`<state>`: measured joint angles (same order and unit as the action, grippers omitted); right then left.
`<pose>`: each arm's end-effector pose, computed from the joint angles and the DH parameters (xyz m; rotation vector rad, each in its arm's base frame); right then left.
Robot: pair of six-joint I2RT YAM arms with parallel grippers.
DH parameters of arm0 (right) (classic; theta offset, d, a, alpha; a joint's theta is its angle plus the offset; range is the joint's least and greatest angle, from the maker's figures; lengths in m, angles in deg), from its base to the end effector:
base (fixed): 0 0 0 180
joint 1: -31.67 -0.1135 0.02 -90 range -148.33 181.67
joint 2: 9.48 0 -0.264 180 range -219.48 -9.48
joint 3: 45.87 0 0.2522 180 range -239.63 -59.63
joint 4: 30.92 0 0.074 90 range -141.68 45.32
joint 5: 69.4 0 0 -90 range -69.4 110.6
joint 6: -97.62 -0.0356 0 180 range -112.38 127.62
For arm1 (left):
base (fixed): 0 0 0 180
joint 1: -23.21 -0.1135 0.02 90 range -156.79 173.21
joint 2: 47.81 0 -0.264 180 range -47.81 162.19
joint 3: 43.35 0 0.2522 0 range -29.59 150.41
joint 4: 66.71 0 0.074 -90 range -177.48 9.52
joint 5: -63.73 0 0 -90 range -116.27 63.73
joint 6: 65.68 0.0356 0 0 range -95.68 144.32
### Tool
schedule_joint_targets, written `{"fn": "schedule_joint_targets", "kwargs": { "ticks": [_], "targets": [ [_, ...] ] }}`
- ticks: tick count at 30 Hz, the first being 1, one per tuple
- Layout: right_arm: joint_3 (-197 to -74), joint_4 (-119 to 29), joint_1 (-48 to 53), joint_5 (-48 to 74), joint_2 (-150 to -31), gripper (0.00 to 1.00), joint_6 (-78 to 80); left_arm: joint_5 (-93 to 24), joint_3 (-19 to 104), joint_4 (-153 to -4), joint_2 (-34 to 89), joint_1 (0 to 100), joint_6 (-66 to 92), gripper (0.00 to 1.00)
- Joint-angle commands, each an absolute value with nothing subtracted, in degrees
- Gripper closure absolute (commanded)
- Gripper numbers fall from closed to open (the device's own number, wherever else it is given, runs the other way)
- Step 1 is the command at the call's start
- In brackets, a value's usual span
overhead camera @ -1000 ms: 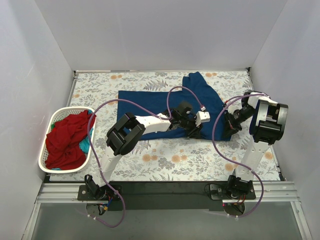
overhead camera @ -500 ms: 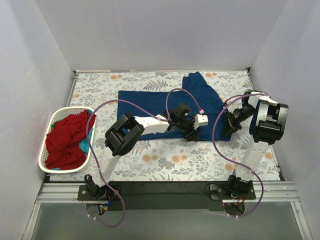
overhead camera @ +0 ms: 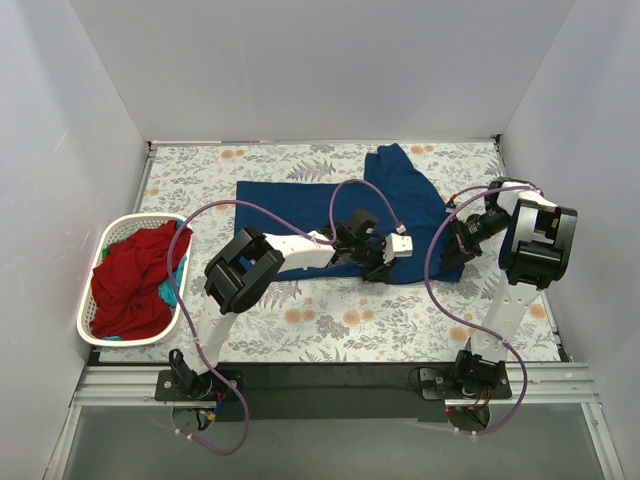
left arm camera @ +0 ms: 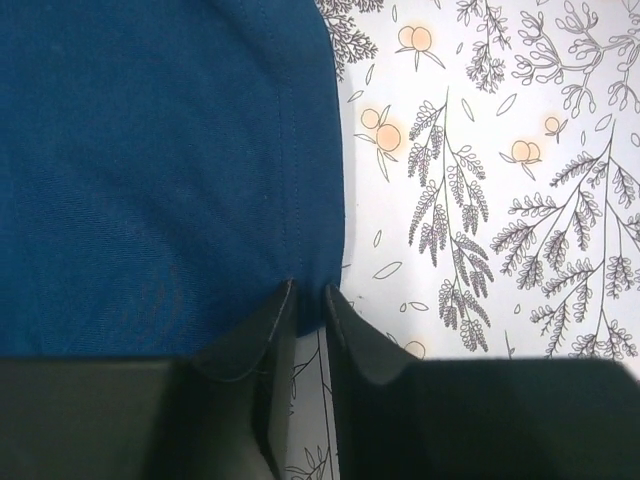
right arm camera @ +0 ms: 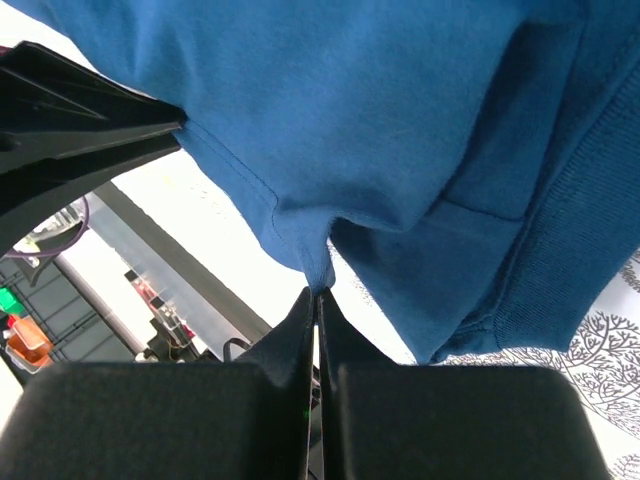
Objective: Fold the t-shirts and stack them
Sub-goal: Fold the tshirt
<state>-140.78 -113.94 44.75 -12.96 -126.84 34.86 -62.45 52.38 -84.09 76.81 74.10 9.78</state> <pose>0.3422 -0.0593 0.1517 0.2428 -2.9312 -0.9694 0.2750 -0.3716 0.1347 1.1111 2.3146 -1.2518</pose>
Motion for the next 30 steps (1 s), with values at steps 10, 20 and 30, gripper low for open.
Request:
{"fn": "schedule_joint_targets", "kwargs": {
  "ticks": [10, 20, 30],
  "targets": [
    [-150.06, -120.09, 45.12, -21.67, -125.68, 0.99, 39.26, -64.49, 54.51, -89.97, 73.04, 74.37, 11.50, 1.00],
    [-160.34, -120.09, 44.94, -22.46, -127.87, 0.99, 40.40, -69.51, 61.28, -87.51, 72.07, 68.21, -2.04, 1.00],
    [-172.02, -119.92, 41.43, -19.83, -132.70, 0.99, 41.46, -71.00, 66.20, -86.98, 76.38, 63.03, -10.39, 1.00]
  ]
}}
